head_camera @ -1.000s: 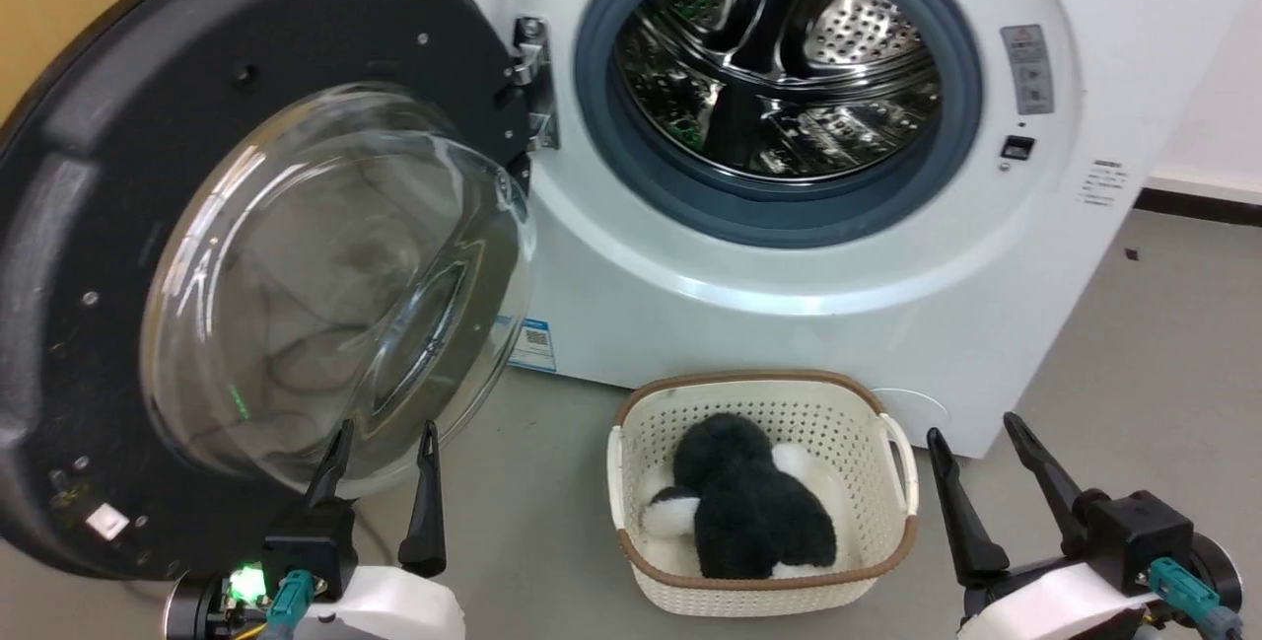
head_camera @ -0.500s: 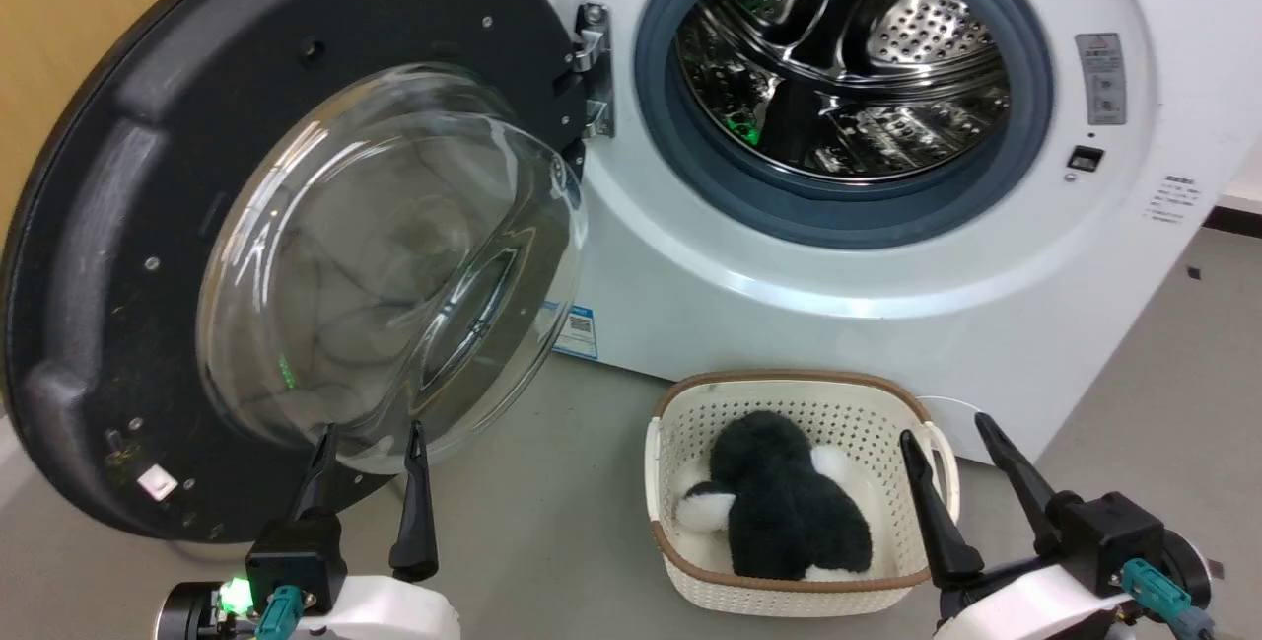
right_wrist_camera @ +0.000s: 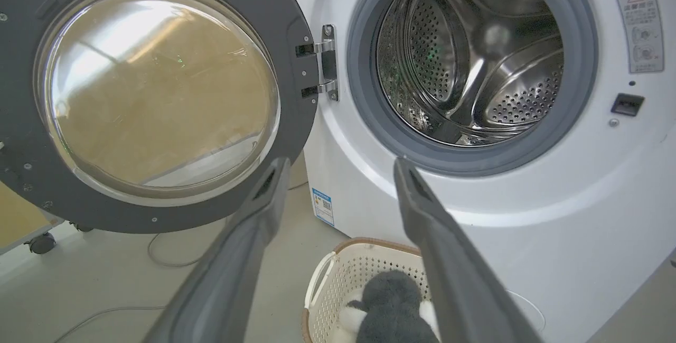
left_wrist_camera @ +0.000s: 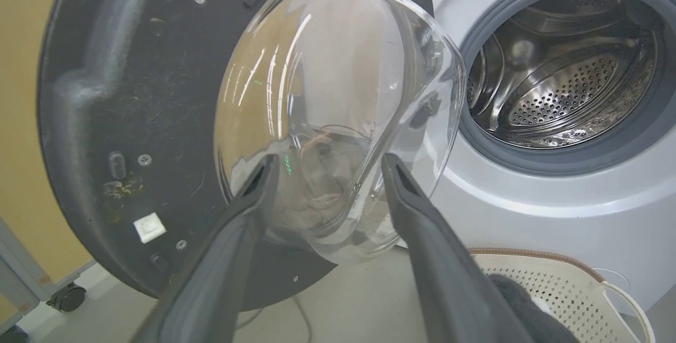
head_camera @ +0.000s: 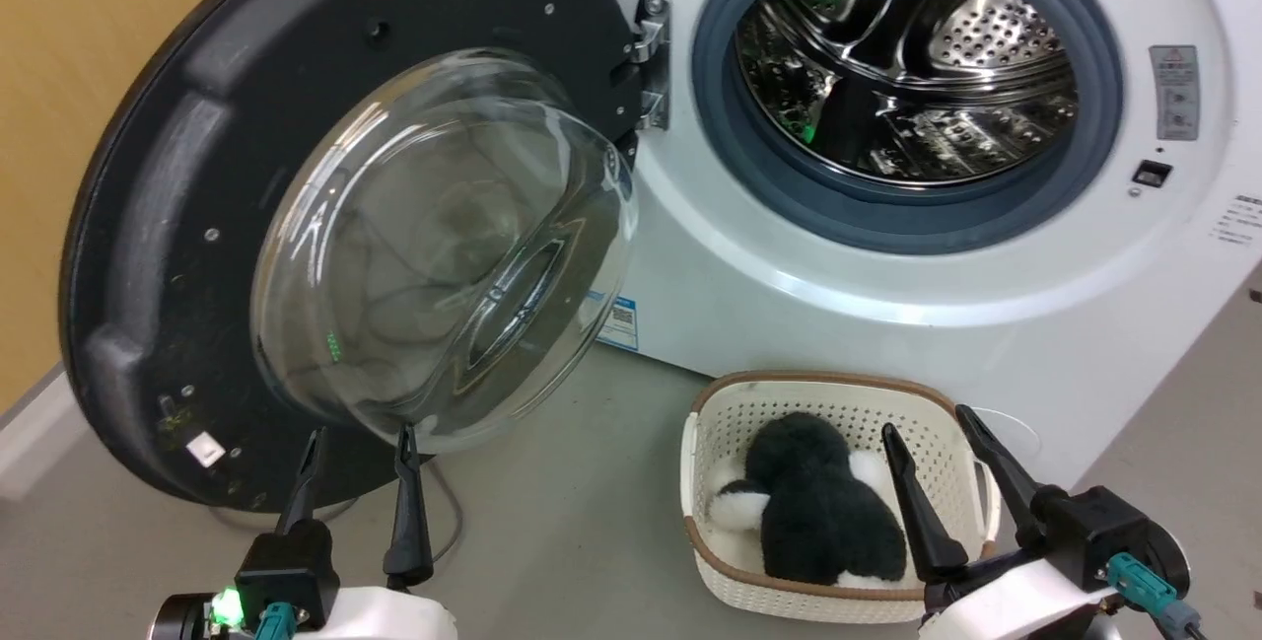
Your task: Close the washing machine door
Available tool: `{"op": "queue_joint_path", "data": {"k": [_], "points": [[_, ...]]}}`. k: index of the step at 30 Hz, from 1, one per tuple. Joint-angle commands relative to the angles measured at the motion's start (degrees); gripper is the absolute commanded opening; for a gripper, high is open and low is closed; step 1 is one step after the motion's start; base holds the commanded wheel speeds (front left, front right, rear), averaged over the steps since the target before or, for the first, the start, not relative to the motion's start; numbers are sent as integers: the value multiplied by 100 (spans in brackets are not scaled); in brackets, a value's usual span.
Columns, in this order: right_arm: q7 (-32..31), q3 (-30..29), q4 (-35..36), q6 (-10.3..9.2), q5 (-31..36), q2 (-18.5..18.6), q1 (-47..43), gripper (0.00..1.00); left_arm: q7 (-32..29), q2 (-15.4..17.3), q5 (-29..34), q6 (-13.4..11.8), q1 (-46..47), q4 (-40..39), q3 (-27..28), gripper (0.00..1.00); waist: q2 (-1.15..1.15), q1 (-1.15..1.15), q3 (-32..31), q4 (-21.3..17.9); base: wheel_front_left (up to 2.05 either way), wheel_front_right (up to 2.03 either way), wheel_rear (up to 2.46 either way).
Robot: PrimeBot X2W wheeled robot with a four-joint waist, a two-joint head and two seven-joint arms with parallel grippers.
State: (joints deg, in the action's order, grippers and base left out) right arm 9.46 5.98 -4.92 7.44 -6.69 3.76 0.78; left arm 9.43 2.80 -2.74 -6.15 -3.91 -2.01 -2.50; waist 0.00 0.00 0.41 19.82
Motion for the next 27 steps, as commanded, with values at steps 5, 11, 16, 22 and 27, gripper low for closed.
{"op": "queue_joint_path", "data": {"k": [5, 11, 16, 22, 27], "points": [[103, 81, -58, 3, -88, 46, 138, 100, 106, 6, -52, -89, -106, -63, -13, 100, 0, 0, 29, 145, 0, 0, 0], [175, 156, -124, 3, -136, 75, 190, 100, 178, 6, -83, -160, -144, -98, -51, 100, 0, 0, 61, 301, 0, 0, 0], [234, 214, -174, 4, -181, 87, 242, 100, 238, 6, -101, -230, -183, -138, -57, 100, 0, 0, 78, 430, 0, 0, 0], [306, 281, -223, 4, -246, 106, 296, 100, 309, 7, -126, -276, -218, -154, -71, 100, 0, 0, 101, 586, 0, 0, 0], [366, 324, -248, 4, -300, 103, 321, 100, 369, 7, -130, -292, -229, -146, -62, 100, 0, 0, 122, 713, 0, 0, 0]]}}
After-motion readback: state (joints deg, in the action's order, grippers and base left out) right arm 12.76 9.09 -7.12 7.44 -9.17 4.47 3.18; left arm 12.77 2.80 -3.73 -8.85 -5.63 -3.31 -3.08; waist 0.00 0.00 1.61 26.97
